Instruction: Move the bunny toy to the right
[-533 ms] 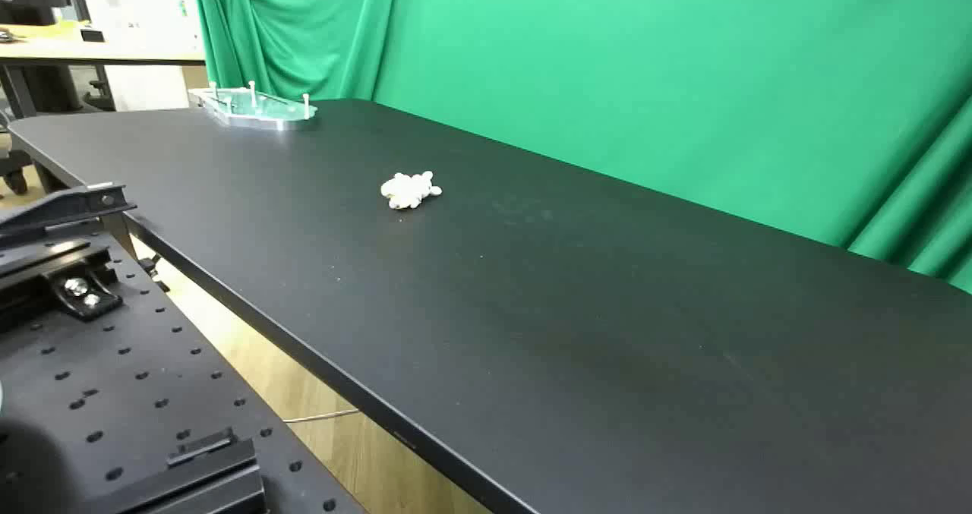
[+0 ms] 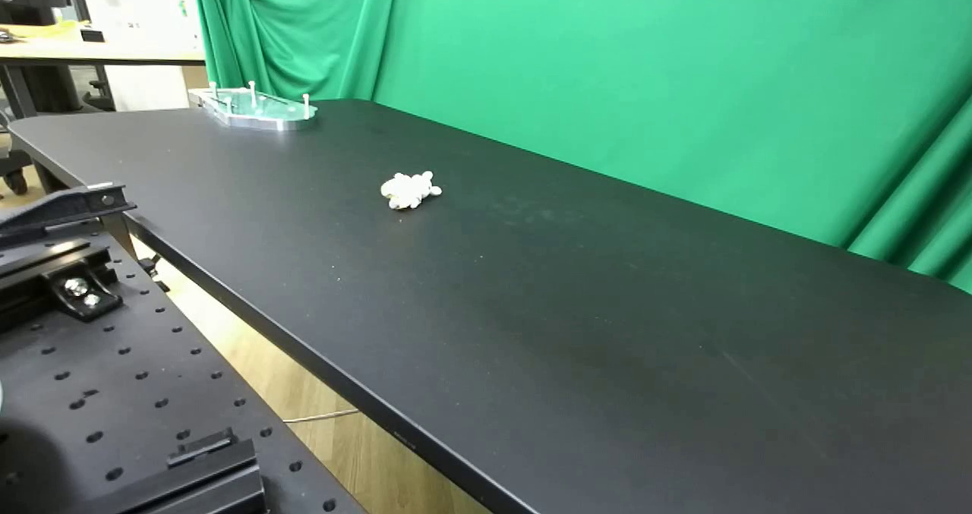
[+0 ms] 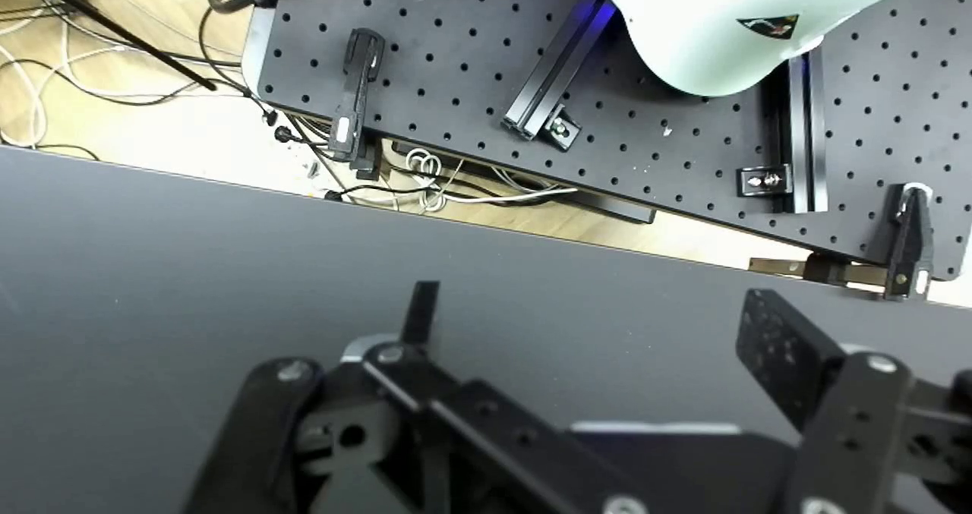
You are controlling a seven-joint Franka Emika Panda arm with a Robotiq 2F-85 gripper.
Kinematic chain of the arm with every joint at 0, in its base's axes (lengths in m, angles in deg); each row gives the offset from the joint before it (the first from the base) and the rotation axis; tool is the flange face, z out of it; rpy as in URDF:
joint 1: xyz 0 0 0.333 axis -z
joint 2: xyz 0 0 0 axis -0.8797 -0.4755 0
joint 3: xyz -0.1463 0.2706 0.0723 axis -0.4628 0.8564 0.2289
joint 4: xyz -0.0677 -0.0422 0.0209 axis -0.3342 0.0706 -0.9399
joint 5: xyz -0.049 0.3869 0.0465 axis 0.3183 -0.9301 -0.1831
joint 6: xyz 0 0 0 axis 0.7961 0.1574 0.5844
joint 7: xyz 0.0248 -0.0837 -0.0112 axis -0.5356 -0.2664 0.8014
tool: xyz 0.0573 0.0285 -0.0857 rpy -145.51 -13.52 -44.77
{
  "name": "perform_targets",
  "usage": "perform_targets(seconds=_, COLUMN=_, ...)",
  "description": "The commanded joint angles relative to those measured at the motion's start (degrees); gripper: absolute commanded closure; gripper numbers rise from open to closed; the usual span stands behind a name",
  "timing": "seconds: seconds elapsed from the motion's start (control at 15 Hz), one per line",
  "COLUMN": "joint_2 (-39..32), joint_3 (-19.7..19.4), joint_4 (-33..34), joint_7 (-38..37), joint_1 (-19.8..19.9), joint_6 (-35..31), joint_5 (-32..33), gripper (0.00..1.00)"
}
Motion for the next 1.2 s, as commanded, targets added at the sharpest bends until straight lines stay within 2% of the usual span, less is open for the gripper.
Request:
perform_targets(seconds=0.0, joint_2=0.0, joint_3=-0.4, joint_4=0.1, joint_7=-0.2, joint_1=-0.5, joint_6=0.2, joint_5=0.2, gripper=0.0)
perform_targets(seconds=0.27, joint_2=0.0, joint_3=-0.4, joint_4=0.1, joint_7=-0.2, joint_1=-0.5, joint_6=0.2, joint_5=0.2, gripper=0.0)
perform_targets(seconds=0.47, joint_2=-3.0, joint_3=-0.4, joint_4=-0.5, joint_7=0.7, joint_1=-1.6, joint_6=-4.3, joint_5=0.6, gripper=0.0)
perform_targets(seconds=0.8, joint_2=-12.4, joint_3=1.7, joint_4=-2.9, joint_7=0.2, joint_1=-3.5, joint_6=-20.1, joint_5=1.9, gripper=0.0)
perform_targets(seconds=1.13, joint_2=-23.3, joint_3=6.8, joint_4=-5.0, joint_7=-2.8, joint_1=-3.8, joint_6=-40.3, joint_5=5.9, gripper=0.0)
